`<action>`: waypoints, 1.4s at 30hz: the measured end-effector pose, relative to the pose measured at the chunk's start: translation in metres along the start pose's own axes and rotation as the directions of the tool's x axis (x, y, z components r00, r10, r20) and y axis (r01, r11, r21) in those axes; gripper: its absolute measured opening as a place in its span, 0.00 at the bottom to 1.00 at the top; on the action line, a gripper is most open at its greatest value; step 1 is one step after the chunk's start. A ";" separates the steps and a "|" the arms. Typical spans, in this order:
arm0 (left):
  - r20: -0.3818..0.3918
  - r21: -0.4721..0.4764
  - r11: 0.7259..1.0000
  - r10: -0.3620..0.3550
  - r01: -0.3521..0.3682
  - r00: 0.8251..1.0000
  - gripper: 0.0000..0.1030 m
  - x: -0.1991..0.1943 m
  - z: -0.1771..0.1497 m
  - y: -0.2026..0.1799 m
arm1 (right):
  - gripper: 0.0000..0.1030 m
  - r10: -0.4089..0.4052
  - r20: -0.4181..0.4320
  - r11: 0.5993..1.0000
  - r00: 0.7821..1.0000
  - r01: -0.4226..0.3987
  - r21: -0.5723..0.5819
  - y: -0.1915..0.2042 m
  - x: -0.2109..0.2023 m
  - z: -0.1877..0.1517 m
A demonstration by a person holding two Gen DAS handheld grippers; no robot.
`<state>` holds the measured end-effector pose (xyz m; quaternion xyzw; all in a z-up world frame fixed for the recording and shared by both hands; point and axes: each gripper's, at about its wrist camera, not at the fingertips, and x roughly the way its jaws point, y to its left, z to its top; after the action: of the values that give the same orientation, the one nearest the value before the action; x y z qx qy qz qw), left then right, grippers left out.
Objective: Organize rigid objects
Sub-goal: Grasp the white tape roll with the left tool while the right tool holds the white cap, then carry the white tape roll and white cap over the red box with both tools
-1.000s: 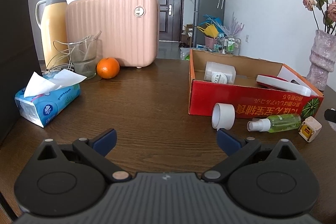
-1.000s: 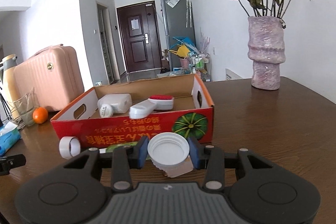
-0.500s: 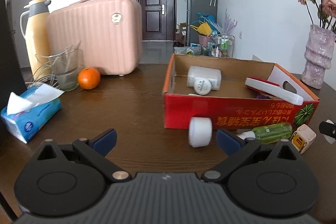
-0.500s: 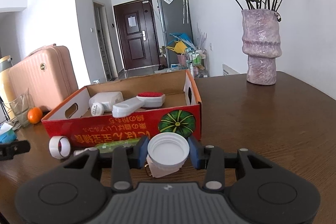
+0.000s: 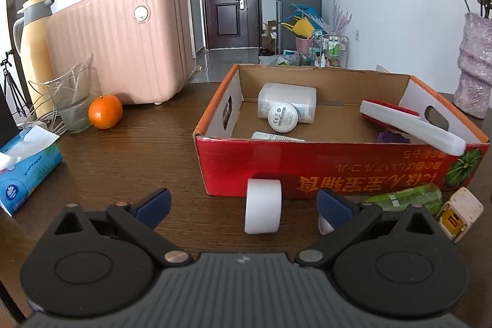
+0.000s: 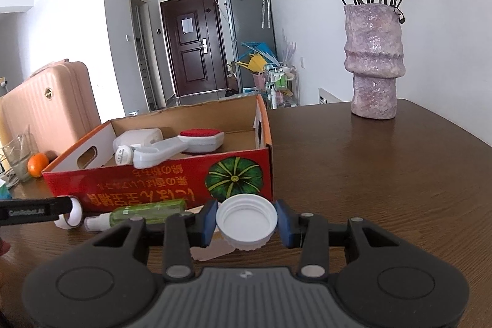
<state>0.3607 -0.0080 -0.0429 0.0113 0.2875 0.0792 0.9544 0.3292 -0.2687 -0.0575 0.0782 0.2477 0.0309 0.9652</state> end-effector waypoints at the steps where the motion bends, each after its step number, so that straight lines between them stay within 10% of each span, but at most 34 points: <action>1: 0.001 0.000 1.000 0.002 -0.002 1.000 1.00 0.002 0.001 0.000 | 0.39 0.001 -0.001 1.000 1.000 -0.001 0.000 0.000 0.000 0.000; 11: -0.026 -0.019 0.999 -0.039 0.039 0.999 0.91 0.014 0.004 0.007 | 0.39 -0.015 -0.011 1.000 1.000 0.015 -0.009 0.003 0.004 -0.004; 20: -0.040 -0.054 0.994 -0.101 0.099 0.994 0.25 0.017 0.004 0.014 | 0.39 -0.019 -0.011 1.000 1.000 0.019 -0.017 0.004 0.004 -0.005; 42: 0.049 -0.028 0.994 -0.104 0.105 0.993 0.24 -0.018 -0.004 0.020 | 0.39 -0.009 0.002 1.000 1.000 0.009 -0.021 0.005 0.002 -0.005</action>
<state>0.3406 0.0088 -0.0347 -0.0163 0.2635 0.0331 0.9640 0.3287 -0.2633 -0.0622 0.0671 0.2469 0.0290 0.9663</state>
